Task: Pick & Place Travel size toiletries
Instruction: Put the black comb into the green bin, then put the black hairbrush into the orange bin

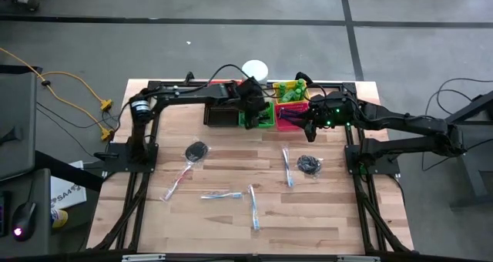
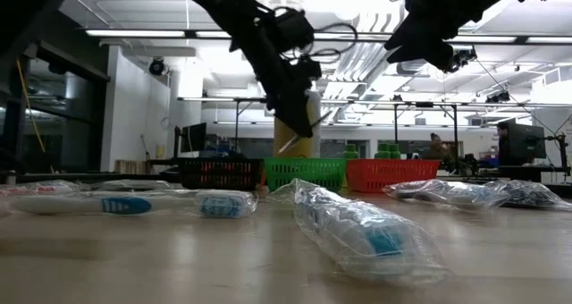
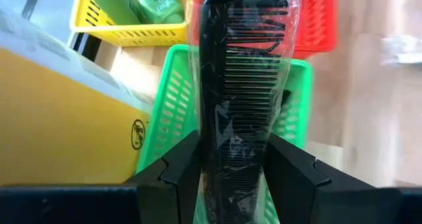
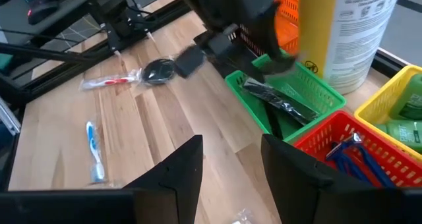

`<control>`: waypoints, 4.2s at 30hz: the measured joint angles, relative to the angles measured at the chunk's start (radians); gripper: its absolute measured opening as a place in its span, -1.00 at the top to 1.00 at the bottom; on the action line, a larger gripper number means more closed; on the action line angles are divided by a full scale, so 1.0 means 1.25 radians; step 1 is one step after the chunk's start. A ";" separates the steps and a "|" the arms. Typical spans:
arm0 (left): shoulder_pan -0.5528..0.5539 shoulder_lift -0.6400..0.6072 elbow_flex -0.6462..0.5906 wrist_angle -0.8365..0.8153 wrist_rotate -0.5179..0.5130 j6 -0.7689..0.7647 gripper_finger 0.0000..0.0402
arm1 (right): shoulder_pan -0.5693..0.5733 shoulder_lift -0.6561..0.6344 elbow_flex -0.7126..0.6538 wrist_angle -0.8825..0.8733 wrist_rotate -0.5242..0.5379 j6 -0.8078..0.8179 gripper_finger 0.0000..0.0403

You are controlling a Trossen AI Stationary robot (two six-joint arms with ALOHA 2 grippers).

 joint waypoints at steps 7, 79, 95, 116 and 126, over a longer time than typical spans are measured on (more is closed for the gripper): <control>0.004 0.057 0.089 -0.127 0.000 -0.004 0.30 | 0.001 0.000 0.000 0.004 -0.001 0.026 0.27; -0.417 -0.863 -0.660 -0.155 -0.342 -0.729 -0.13 | 0.280 0.049 0.000 -0.473 0.115 0.846 0.27; -0.422 -0.883 -0.688 -0.143 -0.327 -0.701 -0.13 | 0.463 0.292 -0.032 -0.490 0.144 1.229 0.27; -0.422 -0.883 -0.688 -0.145 -0.293 -0.696 -0.13 | 0.462 0.287 -0.242 -0.187 0.124 1.319 0.50; -0.422 -0.883 -0.688 -0.145 -0.293 -0.696 -0.13 | 0.462 0.290 -0.246 -0.168 0.167 1.311 0.97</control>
